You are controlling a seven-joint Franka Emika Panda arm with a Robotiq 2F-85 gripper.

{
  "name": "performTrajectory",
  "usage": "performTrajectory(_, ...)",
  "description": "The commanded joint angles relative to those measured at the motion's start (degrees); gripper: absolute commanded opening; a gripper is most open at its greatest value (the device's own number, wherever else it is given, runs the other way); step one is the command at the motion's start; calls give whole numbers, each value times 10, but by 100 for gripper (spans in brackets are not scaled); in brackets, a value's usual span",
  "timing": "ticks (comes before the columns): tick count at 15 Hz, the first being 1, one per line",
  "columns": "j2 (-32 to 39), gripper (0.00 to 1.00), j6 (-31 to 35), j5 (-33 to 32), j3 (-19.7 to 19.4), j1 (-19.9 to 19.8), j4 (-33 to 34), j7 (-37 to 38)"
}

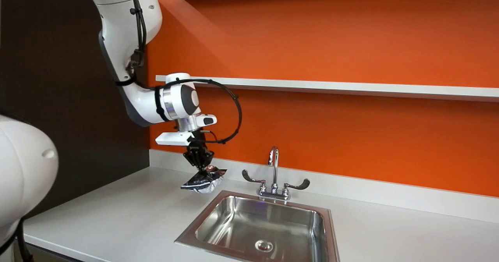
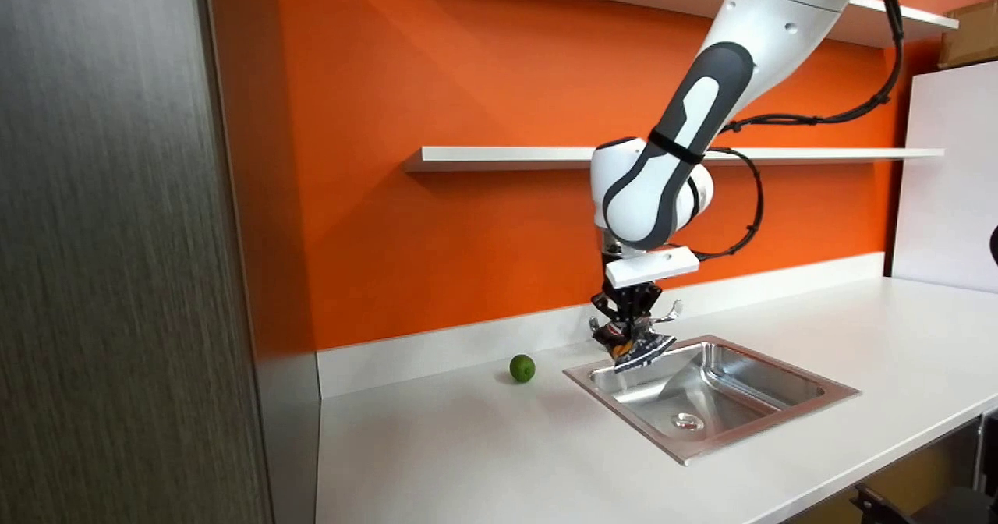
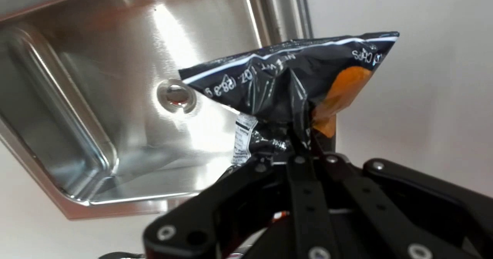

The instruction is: Put the black pack inside the sink

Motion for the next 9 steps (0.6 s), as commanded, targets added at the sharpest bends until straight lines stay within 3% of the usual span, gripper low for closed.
performTrajectory(1, -3, 0, 35, -14, -13, -50, -14, -36)
performTrajectory(9, 97, 0, 201, 19, -56, -101, -19, -122)
